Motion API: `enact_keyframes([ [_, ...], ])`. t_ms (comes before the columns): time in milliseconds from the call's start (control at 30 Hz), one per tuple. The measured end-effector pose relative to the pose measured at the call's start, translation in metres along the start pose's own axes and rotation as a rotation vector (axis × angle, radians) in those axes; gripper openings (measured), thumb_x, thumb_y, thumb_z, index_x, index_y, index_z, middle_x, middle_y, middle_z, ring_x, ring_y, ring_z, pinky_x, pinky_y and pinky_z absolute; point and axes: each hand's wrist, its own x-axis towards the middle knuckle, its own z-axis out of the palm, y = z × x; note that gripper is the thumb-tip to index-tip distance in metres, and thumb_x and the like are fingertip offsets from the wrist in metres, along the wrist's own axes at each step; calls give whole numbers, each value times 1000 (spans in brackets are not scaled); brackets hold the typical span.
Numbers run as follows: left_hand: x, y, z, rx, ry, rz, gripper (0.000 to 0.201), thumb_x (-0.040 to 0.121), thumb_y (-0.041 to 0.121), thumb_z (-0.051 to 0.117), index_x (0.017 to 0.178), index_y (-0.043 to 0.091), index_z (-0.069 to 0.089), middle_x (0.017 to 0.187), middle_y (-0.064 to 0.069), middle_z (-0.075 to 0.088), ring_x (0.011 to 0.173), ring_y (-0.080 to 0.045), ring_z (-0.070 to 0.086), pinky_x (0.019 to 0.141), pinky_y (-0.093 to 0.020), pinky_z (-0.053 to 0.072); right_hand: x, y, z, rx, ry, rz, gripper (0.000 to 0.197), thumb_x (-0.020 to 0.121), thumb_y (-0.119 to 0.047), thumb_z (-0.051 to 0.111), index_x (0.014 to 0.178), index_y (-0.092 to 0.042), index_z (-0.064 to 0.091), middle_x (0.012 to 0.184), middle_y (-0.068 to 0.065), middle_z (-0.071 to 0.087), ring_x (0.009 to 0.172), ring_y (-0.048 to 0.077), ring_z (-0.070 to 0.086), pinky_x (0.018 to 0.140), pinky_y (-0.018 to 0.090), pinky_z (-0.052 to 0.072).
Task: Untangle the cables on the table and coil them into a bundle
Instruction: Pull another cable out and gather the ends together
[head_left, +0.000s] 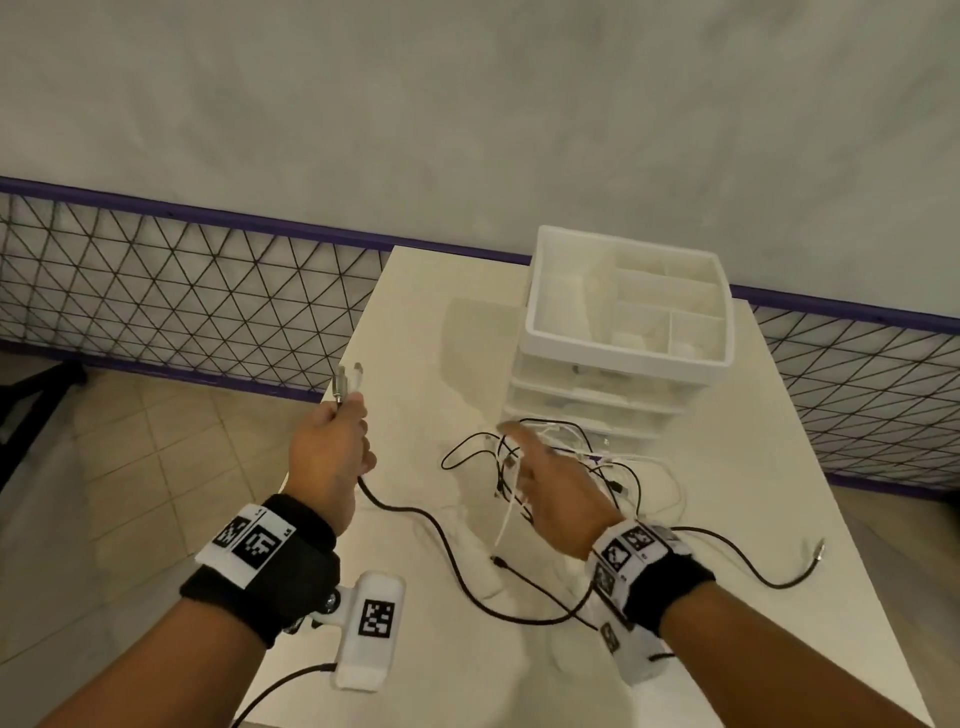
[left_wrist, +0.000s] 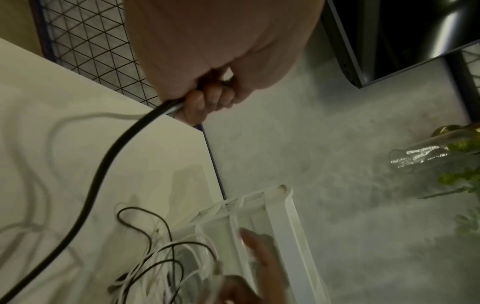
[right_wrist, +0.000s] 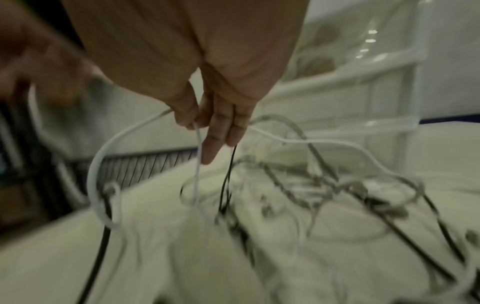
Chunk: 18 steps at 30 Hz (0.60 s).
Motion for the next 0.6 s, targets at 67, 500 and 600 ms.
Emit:
enact_keyframes([
  [67,2,11,-1,-42,28,18,23,99,22,55,77,16,48,64,3,37,50,-10,28,39,-20,30,0,-1,-39,260,238,57,64,87,11,49,138,-25,38,85,-1,61,68,27,67,70,49,61],
  [500,-41,69,58,-44,-123,235,25,97,39,59,86,19,69,58,10,39,48,-6,32,47,-21,32,-3,-32,-144,-54,489,197,10,90,-20,64,94,-24,72,89,-2,73,90,21,68,83,36,57],
  [600,-30,82,39,-62,6,279,25,98,40,57,85,21,67,65,7,41,52,-6,33,51,-23,30,-16,-8,-158,-237,439,496,16,88,-19,56,80,-23,69,93,5,73,88,25,65,79,36,57],
])
